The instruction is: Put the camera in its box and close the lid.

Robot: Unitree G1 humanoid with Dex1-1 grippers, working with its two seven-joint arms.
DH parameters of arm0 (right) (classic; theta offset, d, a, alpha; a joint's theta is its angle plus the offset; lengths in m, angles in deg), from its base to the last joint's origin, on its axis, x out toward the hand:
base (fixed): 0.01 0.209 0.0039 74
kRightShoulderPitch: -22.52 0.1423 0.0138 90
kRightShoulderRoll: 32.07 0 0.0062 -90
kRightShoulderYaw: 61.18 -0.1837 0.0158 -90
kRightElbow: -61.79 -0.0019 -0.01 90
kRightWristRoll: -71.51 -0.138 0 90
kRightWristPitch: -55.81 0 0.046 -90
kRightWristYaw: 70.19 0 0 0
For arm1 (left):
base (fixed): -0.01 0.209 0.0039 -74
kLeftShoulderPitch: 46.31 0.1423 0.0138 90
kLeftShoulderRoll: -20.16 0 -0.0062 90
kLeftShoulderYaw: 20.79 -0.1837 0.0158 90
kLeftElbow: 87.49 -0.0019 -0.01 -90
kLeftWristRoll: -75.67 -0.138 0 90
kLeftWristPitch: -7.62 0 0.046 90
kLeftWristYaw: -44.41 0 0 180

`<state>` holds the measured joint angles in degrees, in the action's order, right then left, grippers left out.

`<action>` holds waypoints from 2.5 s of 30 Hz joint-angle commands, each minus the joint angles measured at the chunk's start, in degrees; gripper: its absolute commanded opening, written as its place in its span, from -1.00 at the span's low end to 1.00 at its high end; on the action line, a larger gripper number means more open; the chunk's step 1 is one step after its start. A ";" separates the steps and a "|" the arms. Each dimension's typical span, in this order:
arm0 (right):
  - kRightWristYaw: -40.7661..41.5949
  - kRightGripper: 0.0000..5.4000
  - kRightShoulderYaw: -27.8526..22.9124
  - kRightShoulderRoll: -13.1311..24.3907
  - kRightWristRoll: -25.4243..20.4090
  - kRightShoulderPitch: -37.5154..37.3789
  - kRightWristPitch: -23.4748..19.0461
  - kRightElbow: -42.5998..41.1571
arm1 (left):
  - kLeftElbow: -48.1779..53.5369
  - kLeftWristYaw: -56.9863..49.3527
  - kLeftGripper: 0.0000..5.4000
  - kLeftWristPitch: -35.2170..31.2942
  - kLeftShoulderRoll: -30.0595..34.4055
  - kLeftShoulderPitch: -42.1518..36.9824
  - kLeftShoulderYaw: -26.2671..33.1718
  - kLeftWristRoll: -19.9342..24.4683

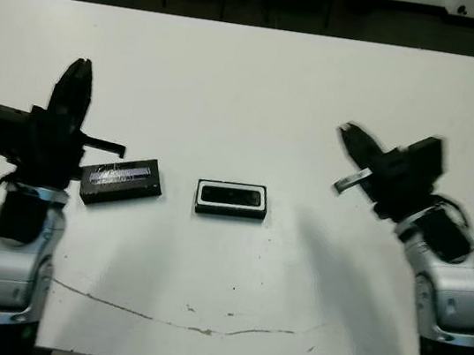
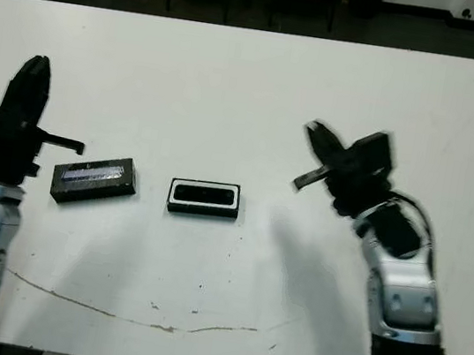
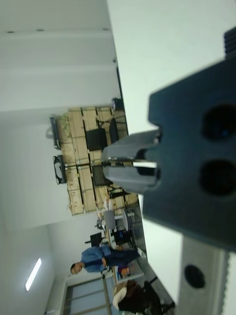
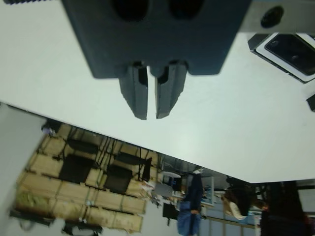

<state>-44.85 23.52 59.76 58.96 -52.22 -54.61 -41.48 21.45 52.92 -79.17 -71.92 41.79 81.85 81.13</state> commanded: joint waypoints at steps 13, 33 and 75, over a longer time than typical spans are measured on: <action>-2.37 -1.00 -2.68 0.96 -1.96 -1.98 -1.30 -1.24 | -3.85 22.33 -0.92 -17.29 20.44 -3.45 3.08 11.94; -2.26 -1.00 -1.48 2.26 -0.97 -2.92 0.19 -0.43 | -43.55 65.76 0.39 -10.64 29.82 -27.81 -14.30 9.82; -2.26 -1.00 -0.14 3.14 0.07 -2.93 -0.12 3.71 | -60.06 80.50 0.99 -6.29 26.71 -31.39 -16.18 7.95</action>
<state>-47.43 23.10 62.14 58.65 -54.40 -54.58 -38.39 -37.64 132.50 -86.11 -44.98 10.35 66.54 90.17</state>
